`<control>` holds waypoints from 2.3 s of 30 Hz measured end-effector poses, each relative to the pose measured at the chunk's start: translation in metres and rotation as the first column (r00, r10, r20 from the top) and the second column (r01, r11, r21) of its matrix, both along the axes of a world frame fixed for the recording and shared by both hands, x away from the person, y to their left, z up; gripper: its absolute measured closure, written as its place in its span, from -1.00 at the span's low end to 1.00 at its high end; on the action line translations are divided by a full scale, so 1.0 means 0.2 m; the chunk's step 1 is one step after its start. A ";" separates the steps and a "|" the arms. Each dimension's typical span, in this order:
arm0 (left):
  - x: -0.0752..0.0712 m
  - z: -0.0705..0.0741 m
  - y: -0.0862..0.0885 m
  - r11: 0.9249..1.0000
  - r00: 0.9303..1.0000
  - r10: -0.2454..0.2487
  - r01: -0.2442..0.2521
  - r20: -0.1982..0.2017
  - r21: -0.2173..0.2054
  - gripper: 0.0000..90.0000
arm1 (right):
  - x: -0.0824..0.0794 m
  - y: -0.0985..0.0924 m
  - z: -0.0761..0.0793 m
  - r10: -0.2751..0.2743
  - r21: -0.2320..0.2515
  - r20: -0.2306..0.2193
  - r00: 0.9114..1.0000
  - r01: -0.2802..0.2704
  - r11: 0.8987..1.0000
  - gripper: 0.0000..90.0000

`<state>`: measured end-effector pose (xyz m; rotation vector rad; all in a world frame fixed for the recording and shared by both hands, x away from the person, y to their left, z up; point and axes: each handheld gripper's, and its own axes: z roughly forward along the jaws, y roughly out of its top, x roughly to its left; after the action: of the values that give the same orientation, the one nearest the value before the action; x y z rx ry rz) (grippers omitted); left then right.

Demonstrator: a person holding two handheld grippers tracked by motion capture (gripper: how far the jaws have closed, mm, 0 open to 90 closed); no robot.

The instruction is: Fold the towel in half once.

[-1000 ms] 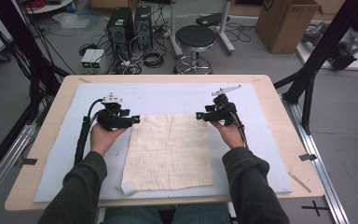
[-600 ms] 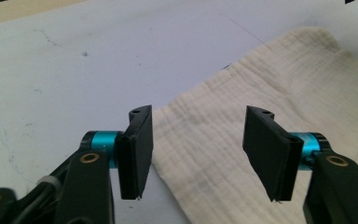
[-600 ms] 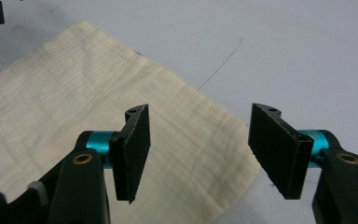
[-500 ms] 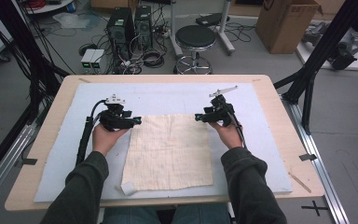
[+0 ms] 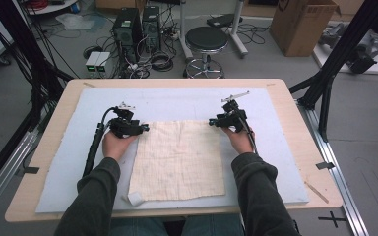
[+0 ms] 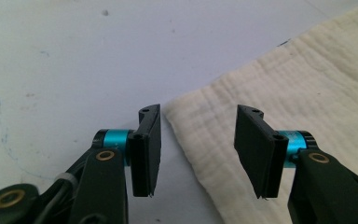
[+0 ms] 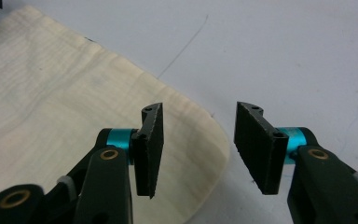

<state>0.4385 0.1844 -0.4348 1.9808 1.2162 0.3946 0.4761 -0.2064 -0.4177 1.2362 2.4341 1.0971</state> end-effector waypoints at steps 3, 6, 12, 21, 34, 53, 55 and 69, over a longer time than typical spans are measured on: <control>0.01 -0.02 0.00 1.000 1.000 0.012 -0.012 -0.008 0.001 0.19 | 0.01 -0.01 -0.02 -0.016 0.005 -0.021 1.000 0.016 1.000 0.19; 0.02 -0.03 0.00 1.000 1.000 0.023 -0.023 -0.004 -0.004 0.21 | 0.03 -0.02 -0.03 -0.027 0.001 -0.031 0.999 0.027 1.000 0.21; 0.02 -0.03 -0.01 1.000 0.999 0.030 -0.030 0.013 0.001 0.21 | 0.04 -0.02 -0.07 -0.034 -0.001 -0.054 0.998 0.034 0.999 0.26; 0.02 -0.03 -0.03 0.999 0.999 0.020 -0.021 0.031 0.043 0.69 | 0.04 0.00 -0.08 -0.011 -0.001 -0.078 0.997 0.011 1.000 0.68; 0.01 0.04 -0.01 1.000 0.998 0.012 -0.013 0.062 0.019 0.95 | 0.02 -0.02 -0.01 0.002 0.037 -0.031 1.000 -0.001 0.999 0.85; -0.02 0.23 0.04 0.999 0.991 0.003 0.002 0.134 -0.034 0.95 | 0.01 -0.04 0.13 0.019 0.088 0.005 1.000 -0.019 0.996 0.85; -0.04 0.25 0.04 1.000 0.990 -0.010 0.014 0.143 -0.028 0.95 | 0.00 -0.05 0.13 0.027 0.100 0.010 1.000 -0.027 0.995 0.85; -0.17 0.25 0.04 0.997 0.984 -0.045 0.054 0.175 -0.049 0.95 | -0.13 -0.12 0.16 0.074 0.162 0.025 0.997 -0.077 0.984 0.85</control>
<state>0.4039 0.1926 -0.3840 1.8852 1.0552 0.4939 0.4508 -0.2297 -0.3854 1.1803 2.4369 1.3473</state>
